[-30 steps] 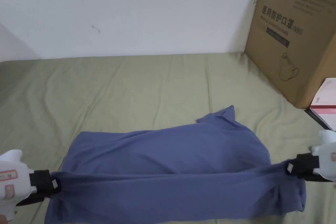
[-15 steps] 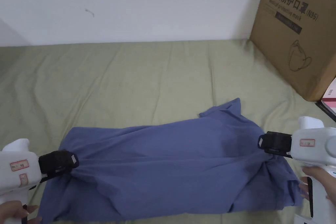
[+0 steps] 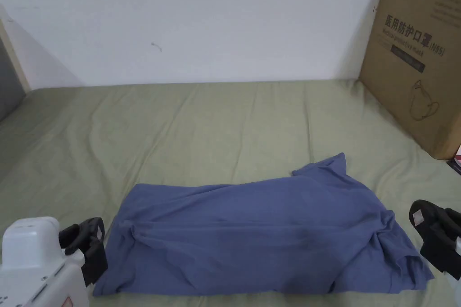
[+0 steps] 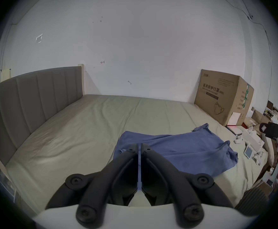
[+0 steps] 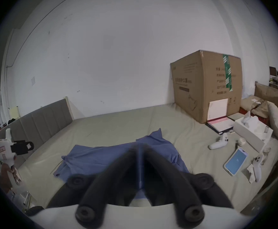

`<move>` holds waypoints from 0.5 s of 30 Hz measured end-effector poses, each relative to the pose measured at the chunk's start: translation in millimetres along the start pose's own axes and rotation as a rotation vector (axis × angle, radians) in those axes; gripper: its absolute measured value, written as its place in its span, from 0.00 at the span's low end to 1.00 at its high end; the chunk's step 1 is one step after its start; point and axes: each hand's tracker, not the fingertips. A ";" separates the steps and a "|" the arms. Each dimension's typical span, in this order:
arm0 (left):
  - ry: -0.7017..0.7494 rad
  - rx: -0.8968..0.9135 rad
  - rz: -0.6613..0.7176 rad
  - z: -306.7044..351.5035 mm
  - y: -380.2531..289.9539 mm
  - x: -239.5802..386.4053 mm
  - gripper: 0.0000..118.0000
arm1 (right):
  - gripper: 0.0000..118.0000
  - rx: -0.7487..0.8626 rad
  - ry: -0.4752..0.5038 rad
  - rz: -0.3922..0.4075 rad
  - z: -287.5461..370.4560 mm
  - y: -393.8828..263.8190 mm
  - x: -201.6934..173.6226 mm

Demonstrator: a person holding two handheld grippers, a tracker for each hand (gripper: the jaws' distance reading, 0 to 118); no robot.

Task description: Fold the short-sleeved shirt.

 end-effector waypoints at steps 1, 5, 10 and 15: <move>0.004 -0.004 -0.002 5.3 1.0 -0.1 0.01 | 0.00 -0.012 0.018 -0.017 1.6 0.4 1.4; 0.020 -0.132 0.035 -3.6 20.8 -21.6 0.00 | 0.00 -0.069 0.062 -0.034 -3.6 2.4 1.0; -0.134 -0.693 0.176 -98.9 9.3 -69.3 0.00 | 0.00 -0.109 0.074 -0.039 -15.9 8.5 3.6; 0.015 -0.703 0.106 -149.2 -19.5 -80.5 1.00 | 0.00 -0.165 0.078 -0.015 -27.0 5.8 -0.9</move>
